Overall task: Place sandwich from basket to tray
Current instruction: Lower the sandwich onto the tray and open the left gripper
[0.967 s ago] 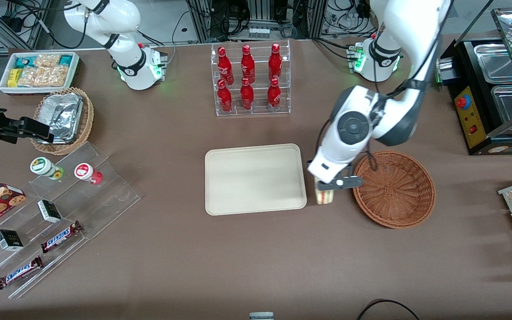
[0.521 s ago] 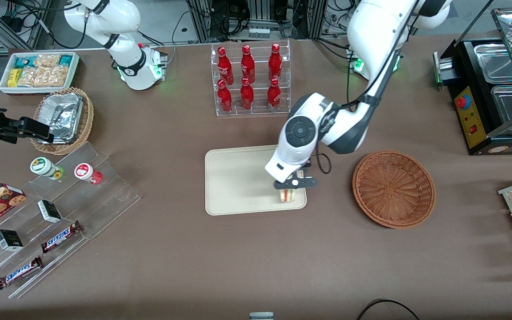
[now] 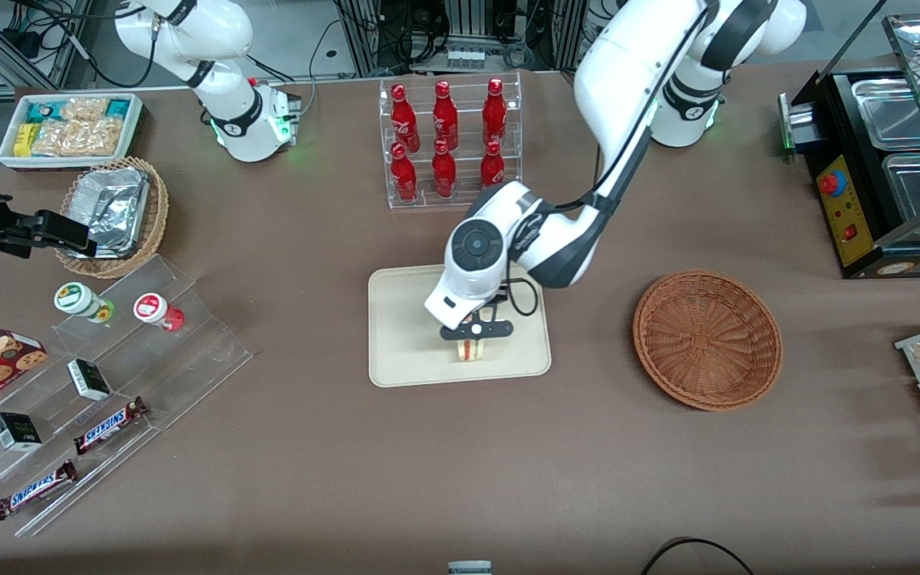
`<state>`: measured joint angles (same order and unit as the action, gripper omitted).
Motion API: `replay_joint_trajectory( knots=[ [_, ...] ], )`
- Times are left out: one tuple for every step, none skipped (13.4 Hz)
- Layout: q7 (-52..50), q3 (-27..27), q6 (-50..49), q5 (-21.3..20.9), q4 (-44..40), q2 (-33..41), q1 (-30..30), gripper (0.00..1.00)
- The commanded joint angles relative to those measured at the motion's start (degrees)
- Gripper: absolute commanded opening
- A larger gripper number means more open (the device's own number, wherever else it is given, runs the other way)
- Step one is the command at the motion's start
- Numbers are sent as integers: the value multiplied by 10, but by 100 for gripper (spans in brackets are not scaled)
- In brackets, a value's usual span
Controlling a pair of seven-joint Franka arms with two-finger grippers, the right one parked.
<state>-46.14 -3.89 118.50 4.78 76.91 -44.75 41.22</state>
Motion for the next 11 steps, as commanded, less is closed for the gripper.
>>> replay_joint_trajectory(
  knots=[
    [-21, 4, -20, 9, -36, -23, 9, 0],
    [-21, 1, -27, 9, -36, -22, 9, 0],
    [-23, 1, -32, 9, -36, -22, 9, 0],
    [-26, 1, -32, 9, -36, -22, 9, 0],
    [-29, 1, -31, 9, -34, -23, 9, 0],
    [-33, 1, -30, 9, -33, -25, 10, 0],
    [-42, 0, -28, 9, -33, -28, 10, 0],
    [-46, 0, -27, 8, -32, -30, 11, 0],
    [-46, 0, -27, 8, -32, -32, 12, 30],
    [-45, 0, -26, 8, -31, -33, 13, 73],
    [-44, 0, -26, 8, -31, -36, 13, 100]
  ],
)
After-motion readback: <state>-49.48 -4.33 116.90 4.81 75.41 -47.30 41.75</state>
